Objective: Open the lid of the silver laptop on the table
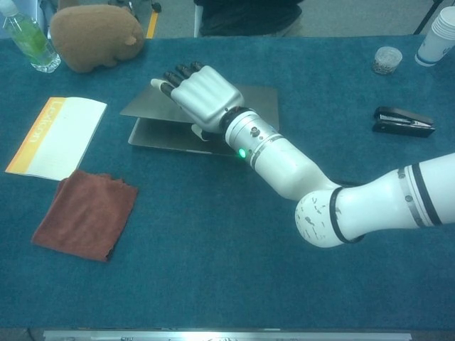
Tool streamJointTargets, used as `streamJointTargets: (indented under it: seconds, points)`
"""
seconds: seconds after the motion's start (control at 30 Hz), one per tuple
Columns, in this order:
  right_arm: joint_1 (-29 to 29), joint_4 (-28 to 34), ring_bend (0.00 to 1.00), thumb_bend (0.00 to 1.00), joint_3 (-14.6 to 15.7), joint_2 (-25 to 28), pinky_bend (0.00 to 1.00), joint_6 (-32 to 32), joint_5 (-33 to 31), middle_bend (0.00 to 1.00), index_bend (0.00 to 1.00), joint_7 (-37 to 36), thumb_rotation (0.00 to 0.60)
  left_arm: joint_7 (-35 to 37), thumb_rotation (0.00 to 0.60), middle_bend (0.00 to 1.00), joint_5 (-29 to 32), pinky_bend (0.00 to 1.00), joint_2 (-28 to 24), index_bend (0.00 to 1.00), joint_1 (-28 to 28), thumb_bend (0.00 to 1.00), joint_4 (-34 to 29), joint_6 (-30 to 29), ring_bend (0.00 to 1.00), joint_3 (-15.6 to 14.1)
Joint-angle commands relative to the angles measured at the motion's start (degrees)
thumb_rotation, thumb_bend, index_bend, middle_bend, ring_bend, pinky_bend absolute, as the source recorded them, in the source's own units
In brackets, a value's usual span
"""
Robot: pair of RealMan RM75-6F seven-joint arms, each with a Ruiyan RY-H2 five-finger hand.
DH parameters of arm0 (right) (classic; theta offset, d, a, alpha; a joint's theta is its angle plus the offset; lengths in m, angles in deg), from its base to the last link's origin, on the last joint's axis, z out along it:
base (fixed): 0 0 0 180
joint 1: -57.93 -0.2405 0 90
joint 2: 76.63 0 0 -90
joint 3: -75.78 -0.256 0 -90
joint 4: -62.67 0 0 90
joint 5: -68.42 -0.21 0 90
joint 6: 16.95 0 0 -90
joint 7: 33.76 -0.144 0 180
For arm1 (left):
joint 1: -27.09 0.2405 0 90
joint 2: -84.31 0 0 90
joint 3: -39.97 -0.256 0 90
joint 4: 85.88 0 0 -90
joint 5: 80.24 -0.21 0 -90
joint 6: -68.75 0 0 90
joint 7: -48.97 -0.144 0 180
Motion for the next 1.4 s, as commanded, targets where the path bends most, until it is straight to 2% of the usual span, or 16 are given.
streamJointTargets:
  seconds: [0.03, 0.43, 0.77, 0.9, 1.4]
  points:
    - [-0.3, -0.4, 0.02, 0.34, 0.1, -0.1, 0.12, 0.3, -0.1, 0.08, 0.00, 0.3, 0.600, -0.3, 0.600, 0.30, -0.5, 0.24, 0.1, 0.32, -0.5, 0.40, -0.3, 0.3, 0.22, -0.2]
    - [-1.5, -0.4, 0.02, 0.34, -0.6, 0.4, 0.12, 1.3, -0.7, 0.08, 0.00, 0.6, 0.600, 2.8, 0.600, 0.29, -5.2, 0.24, 2.2, 0.32, -4.4, 0.40, 0.3, 2.2, 0.22, -2.1]
    - [-2.3, -0.2, 0.02, 0.34, -1.0, 0.9, 0.12, 1.8, -1.6, 0.07, 0.00, 1.1, 0.600, 4.2, 0.600, 0.20, -9.2, 0.21, 3.6, 0.18, -10.2, 0.40, 1.6, 6.0, 0.19, -3.0]
    - [-2.6, -0.2, 0.02, 0.34, -0.9, 1.1, 0.12, 2.0, -1.9, 0.08, 0.00, 1.4, 0.600, 4.5, 0.600, 0.16, -9.3, 0.20, 3.9, 0.16, -12.6, 0.40, 1.6, 8.3, 0.12, -3.0]
    - [-3.5, -1.2, 0.02, 0.34, -1.0, 1.3, 0.12, 2.2, -3.0, 0.07, 0.00, 1.2, 0.600, 2.4, 0.600, 0.11, -8.3, 0.18, 7.4, 0.16, -21.5, 0.40, 2.1, 18.7, 0.09, -2.7]
